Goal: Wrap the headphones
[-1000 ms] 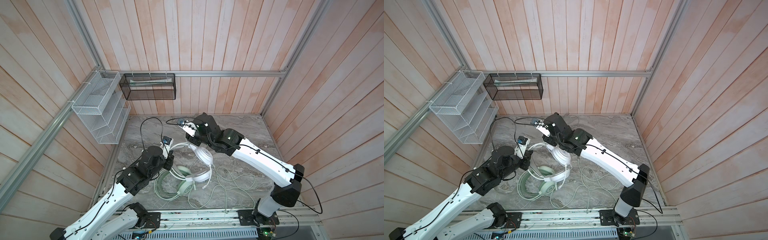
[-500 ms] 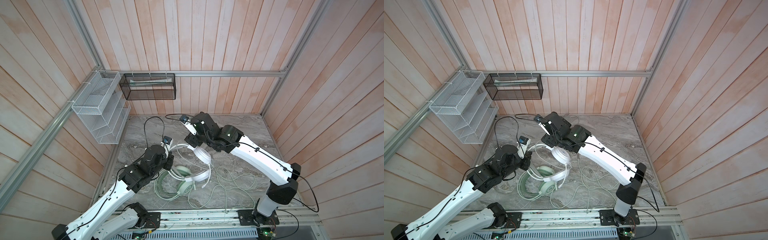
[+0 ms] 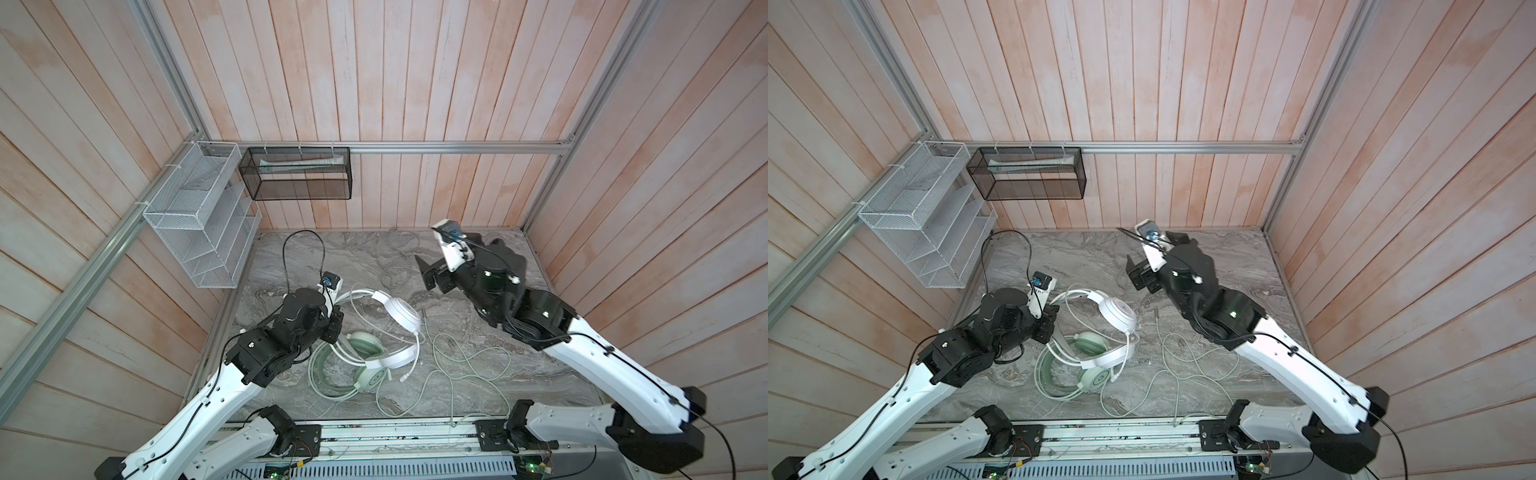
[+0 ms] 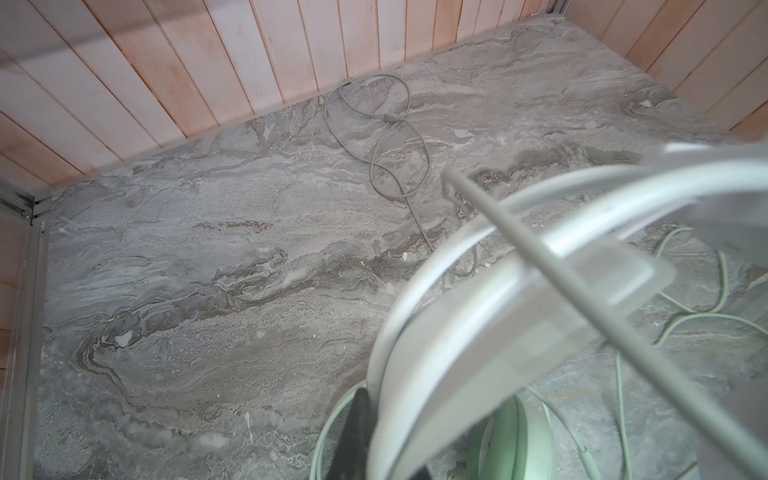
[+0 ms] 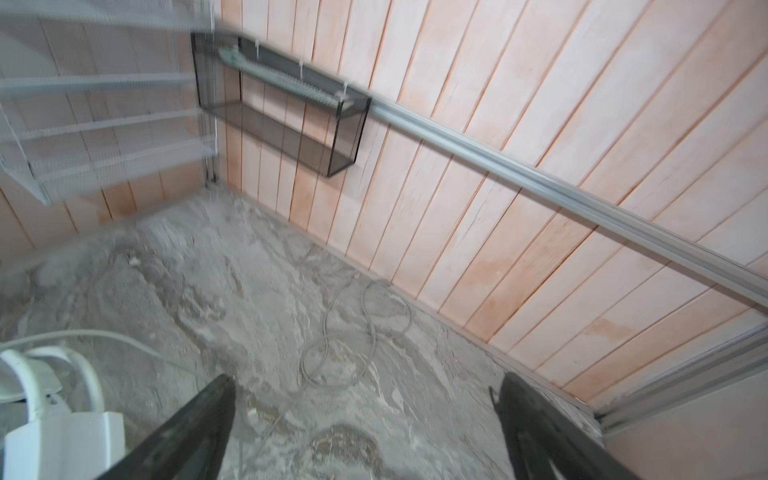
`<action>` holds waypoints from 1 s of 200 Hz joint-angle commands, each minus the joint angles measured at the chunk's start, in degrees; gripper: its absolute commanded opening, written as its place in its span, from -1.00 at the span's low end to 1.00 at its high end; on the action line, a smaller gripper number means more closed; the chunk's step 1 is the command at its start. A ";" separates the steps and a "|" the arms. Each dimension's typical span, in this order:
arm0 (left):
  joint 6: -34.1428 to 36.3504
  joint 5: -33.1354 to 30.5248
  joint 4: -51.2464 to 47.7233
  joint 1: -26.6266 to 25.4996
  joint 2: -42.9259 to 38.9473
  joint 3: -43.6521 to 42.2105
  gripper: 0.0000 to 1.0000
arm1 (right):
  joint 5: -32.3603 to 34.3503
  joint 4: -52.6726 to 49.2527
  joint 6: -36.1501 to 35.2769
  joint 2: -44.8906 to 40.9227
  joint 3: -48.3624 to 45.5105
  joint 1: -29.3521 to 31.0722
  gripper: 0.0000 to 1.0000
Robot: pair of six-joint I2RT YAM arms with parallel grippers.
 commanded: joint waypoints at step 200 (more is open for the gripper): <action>4.84 6.85 -1.69 0.07 -0.56 11.16 -1.00 | -62.95 51.58 18.70 29.83 -26.48 -10.75 0.73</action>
